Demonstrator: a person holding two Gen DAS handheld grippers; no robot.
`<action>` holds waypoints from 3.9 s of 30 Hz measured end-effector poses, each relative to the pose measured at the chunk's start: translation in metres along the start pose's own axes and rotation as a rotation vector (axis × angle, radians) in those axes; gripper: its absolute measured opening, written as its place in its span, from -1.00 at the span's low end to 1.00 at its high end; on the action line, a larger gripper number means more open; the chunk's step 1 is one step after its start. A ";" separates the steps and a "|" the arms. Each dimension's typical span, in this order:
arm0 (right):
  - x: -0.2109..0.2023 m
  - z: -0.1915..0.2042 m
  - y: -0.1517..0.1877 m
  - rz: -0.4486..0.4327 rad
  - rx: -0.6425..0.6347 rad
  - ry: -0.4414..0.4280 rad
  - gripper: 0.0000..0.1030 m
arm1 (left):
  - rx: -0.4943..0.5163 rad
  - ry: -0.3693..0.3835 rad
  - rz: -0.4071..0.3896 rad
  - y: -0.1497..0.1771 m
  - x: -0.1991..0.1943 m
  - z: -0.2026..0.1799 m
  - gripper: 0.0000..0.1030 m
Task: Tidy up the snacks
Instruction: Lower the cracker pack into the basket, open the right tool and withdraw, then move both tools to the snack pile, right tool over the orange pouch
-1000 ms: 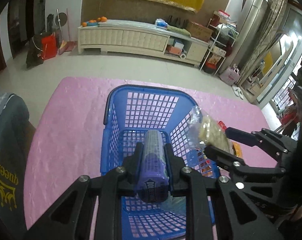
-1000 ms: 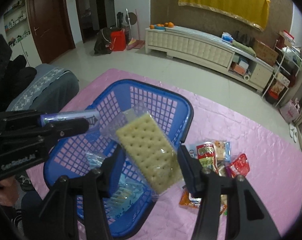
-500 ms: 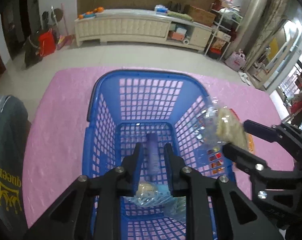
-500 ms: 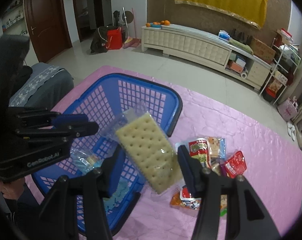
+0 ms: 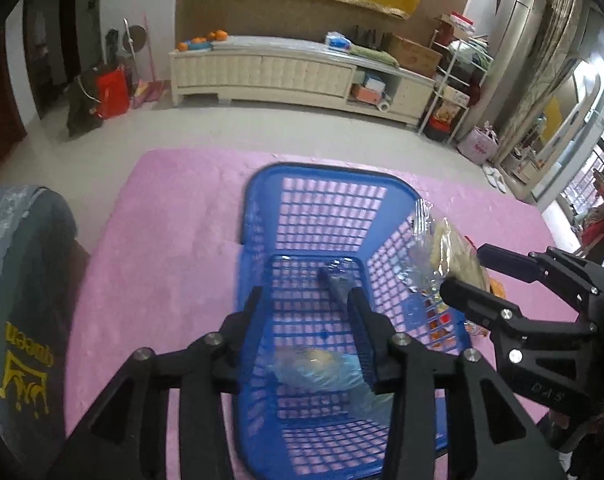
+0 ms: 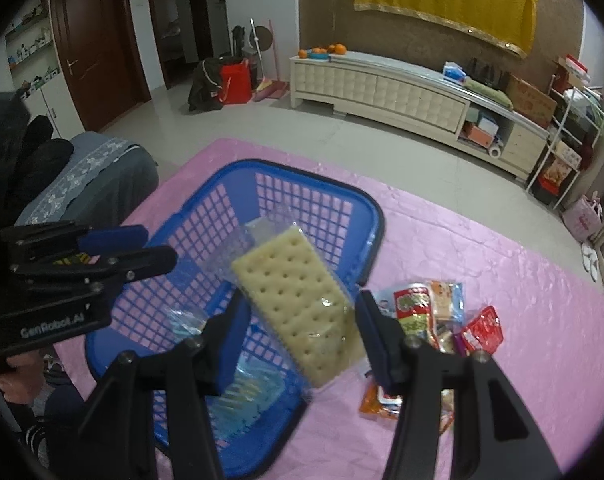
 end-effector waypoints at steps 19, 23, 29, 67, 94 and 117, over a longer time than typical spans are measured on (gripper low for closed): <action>0.067 0.048 -0.001 0.116 -0.035 0.007 0.13 | -0.030 -0.059 -0.014 0.009 -0.010 0.046 0.11; 0.076 0.043 0.003 0.143 -0.025 0.023 0.13 | -0.021 -0.046 -0.014 0.011 -0.007 0.044 0.11; 0.083 0.048 0.008 0.140 -0.077 0.004 0.18 | -0.021 -0.066 0.015 0.018 0.003 0.045 0.11; -0.170 -0.038 0.037 -0.130 0.075 0.159 0.64 | 0.158 0.036 -0.186 0.034 -0.119 -0.128 0.58; -0.143 -0.174 0.136 -0.001 0.191 0.283 0.64 | 0.227 0.119 0.035 0.082 0.006 -0.248 0.58; -0.007 -0.251 0.180 0.176 0.593 0.169 0.63 | 0.206 0.010 0.152 0.102 0.130 -0.245 0.58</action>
Point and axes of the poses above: each gripper's, at about its wrist camera, not at the fingertips, and x roughly the way its jaws point, z to its left, y to its underside, the point moved 3 cm from there along x, roughly the way its jaws point, and after that the axes turned 14 degrees about -z, right-handed, at the moved point
